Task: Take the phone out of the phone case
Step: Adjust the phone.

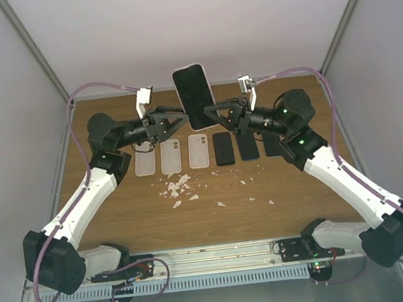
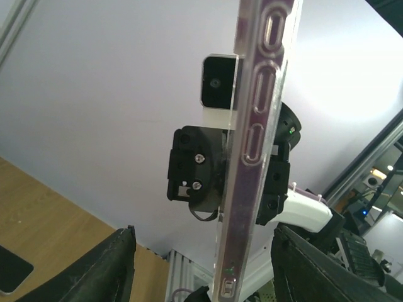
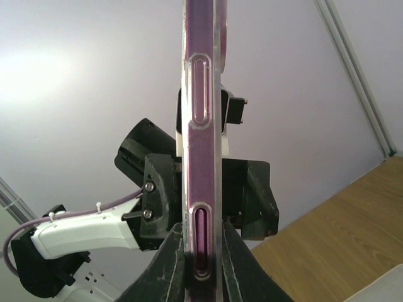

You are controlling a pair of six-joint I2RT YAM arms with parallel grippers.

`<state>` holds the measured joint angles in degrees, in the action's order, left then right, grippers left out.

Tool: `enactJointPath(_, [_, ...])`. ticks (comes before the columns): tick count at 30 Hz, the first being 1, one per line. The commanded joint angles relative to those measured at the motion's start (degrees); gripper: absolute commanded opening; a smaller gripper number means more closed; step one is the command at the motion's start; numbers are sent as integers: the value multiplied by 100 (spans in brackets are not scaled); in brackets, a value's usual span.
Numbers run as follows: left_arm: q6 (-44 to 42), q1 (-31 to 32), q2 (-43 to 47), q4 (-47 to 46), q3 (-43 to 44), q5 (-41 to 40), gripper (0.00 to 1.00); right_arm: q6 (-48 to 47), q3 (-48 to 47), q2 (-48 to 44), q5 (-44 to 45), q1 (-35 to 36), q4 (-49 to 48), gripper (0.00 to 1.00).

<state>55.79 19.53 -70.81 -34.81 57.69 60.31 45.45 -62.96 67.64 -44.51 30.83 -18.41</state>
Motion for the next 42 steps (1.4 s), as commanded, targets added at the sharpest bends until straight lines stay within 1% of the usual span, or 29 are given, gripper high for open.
enactJointPath(1, [107,213,-70,-475,221,-91,56,138,-269,67,128,-42,-540,1])
enactJointPath(3, [120,239,-89,-502,208,-95,50,140,-270,74,132,-42,-549,1])
enactJointPath(8, [155,271,-139,-589,215,-83,31,131,-185,53,140,-41,-564,0])
enactJointPath(11, [1,277,-140,-426,261,-28,16,44,-78,8,122,-47,-525,1])
enactJointPath(12, [-160,272,-129,-284,279,34,11,-20,-50,-25,92,-50,-516,3])
enactJointPath(14, [-465,276,-82,40,303,135,3,-244,-24,-88,54,-51,-415,15])
enactJointPath(15, [-663,271,-50,232,304,192,0,-372,-36,-116,28,-55,-312,22])
enactJointPath(17, [-1171,271,3,687,329,402,0,-702,-102,-166,6,-57,2,30])
enactJointPath(20, [-2008,271,31,1609,424,667,0,-1315,-231,-219,-23,-63,639,37])
enactJointPath(22, [-2434,281,55,2057,454,880,0,-1713,-253,-251,-115,-68,1000,39])
enactJointPath(24, [-2731,296,81,2315,477,1076,0,-2078,-245,-261,-231,-68,1340,39])
enactJointPath(26, [-3156,333,66,2833,596,1215,0,-2390,-272,-231,-419,-70,1754,39])
enactJointPath(28, [-3611,365,19,3340,742,1280,0,-2549,-278,-188,-638,-77,1983,35])
enactJointPath(30, [-3876,369,2,3603,795,1301,0,-2580,-248,-181,-836,-77,2069,28])
enactJointPath(34, [-4102,368,2,3806,786,1257,0,-2581,-234,-197,-942,-78,2113,7])
enactJointPath(35, [-4164,360,5,3866,798,1239,0,-2531,-234,-202,-941,-93,2100,3])
enactJointPath(36, [-4212,354,5,3932,792,1219,0,-2464,-234,-206,-954,-114,2067,1])
enactJointPath(40, [-4364,332,71,4146,744,1066,19,-1832,-160,-213,-1190,-307,1626,0])
enactJointPath(42, [-4429,327,135,4180,686,979,26,-1463,-80,-219,-1282,-399,1325,0])
